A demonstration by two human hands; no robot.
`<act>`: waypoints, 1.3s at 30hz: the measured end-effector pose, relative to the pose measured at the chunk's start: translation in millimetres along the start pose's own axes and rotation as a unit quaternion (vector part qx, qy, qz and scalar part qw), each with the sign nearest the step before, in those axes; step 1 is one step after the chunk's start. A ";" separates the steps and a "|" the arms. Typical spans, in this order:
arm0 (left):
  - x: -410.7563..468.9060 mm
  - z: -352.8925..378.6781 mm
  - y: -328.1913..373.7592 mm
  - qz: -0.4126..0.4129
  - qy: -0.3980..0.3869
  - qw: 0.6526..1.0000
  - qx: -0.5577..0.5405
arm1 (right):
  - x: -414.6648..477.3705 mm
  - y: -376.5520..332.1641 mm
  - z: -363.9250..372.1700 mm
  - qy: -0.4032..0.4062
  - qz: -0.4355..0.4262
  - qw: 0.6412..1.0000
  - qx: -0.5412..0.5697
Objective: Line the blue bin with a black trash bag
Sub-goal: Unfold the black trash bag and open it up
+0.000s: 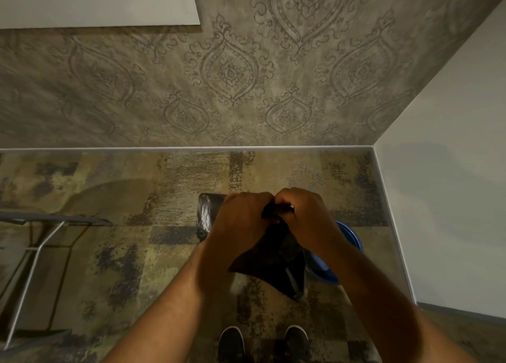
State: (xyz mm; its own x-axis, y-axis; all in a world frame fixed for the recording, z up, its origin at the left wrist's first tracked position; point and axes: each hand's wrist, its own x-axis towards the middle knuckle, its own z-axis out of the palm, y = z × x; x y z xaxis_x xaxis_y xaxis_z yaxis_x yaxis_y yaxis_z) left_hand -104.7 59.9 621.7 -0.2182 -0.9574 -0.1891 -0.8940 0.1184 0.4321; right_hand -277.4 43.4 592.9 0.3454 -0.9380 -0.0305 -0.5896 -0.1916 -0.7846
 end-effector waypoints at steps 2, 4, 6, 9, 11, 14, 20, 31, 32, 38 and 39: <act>-0.4 0.2 0.5 -0.014 -0.037 0.999 -0.013 | -0.8 2.4 -0.3 0.002 0.001 1.000 -0.005; 0.4 1.0 -1.0 -0.024 -0.046 0.999 0.006 | -4.6 3.5 -1.3 0.009 0.021 1.000 -0.006; 2.6 3.9 -4.0 -0.029 -0.041 0.999 0.009 | -11.2 -0.6 0.7 0.003 0.057 0.998 -0.018; 6.7 8.5 -3.6 -0.052 -0.014 0.998 -0.025 | -26.8 -11.6 11.8 0.004 0.136 0.989 -0.053; 9.3 10.1 -1.6 -0.067 0.006 0.997 -0.042 | -39.0 -19.7 22.1 0.022 0.186 0.979 -0.086; 9.2 9.3 0.6 -0.075 0.021 0.995 -0.056 | -57.0 -26.2 34.0 0.012 0.250 0.961 -0.118; -8.9 6.9 -11.1 -0.114 0.102 0.982 -0.113 | -71.2 -12.0 27.3 -0.005 0.289 0.953 -0.088; -50.4 13.7 -42.9 -0.116 0.152 0.979 -0.063 | -44.1 13.6 -6.3 0.129 0.254 0.955 -0.086; -54.3 14.9 -42.2 -0.119 0.153 0.980 -0.037 | -39.5 11.3 -6.2 0.129 0.213 0.965 -0.079; -45.7 23.1 -10.3 -0.093 0.079 0.993 -0.008 | -15.8 -9.7 -3.8 0.029 -0.015 0.983 -0.180; -40.5 25.2 -4.9 -0.088 0.067 0.993 -0.034 | -12.8 -13.4 -3.9 0.018 -0.035 0.982 -0.185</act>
State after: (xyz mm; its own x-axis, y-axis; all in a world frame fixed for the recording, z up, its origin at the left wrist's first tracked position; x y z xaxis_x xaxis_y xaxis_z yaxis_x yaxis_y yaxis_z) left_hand -101.3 104.7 604.9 -0.0038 -0.9887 -0.1501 -0.8841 -0.0669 0.4625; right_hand -276.8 56.8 606.2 0.3718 -0.9273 0.0432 -0.7930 -0.3415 -0.5045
